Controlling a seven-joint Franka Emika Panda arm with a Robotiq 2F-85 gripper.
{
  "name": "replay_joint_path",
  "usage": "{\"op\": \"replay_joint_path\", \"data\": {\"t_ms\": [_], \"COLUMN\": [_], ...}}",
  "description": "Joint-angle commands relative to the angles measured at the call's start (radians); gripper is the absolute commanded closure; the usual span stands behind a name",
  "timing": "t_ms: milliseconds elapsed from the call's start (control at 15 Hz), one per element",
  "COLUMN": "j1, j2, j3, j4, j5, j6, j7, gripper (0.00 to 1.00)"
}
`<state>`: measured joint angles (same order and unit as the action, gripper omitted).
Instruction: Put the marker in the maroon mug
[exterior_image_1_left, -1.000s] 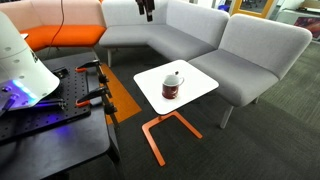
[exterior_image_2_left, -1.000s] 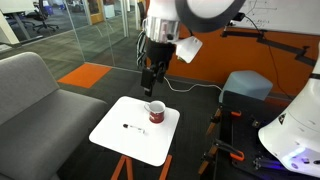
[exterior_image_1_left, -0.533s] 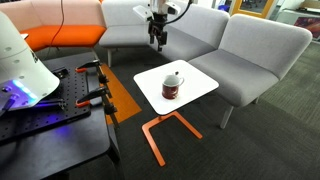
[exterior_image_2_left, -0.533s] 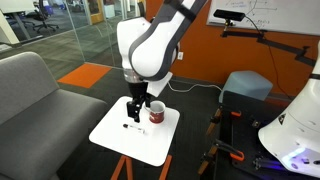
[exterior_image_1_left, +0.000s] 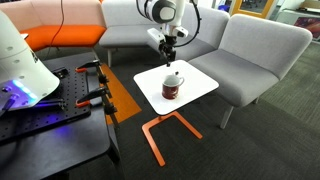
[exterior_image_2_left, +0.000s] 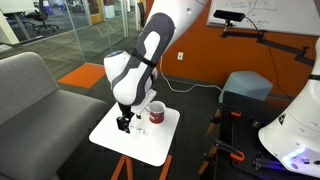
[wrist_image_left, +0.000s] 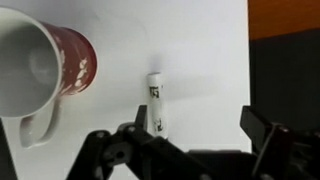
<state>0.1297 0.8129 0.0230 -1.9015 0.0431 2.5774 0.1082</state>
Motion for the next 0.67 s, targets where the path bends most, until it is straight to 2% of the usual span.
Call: {"op": "replay_joint_path", "data": {"t_ms": [0, 333, 467, 533, 600], "j1": [-0.001, -0.046, -0.064, -0.069, -0.076], "j2": [0.091, 0.183, 0.212, 0.226, 0.240], "j3": [-0.019, 0.003, 0.013, 0.013, 0.017], "j4": [0.123, 0.258, 0.306, 0.329, 0.350], "j5": [-0.009, 0.006, 0.014, 0.015, 0.016], "j6": [-0.058, -0.164, -0.214, -0.237, -0.256], "j7": [0.019, -0.025, -0.034, -0.035, -0.039], "gripper": [0.00, 0.03, 0.12, 0.24, 0.25]}}
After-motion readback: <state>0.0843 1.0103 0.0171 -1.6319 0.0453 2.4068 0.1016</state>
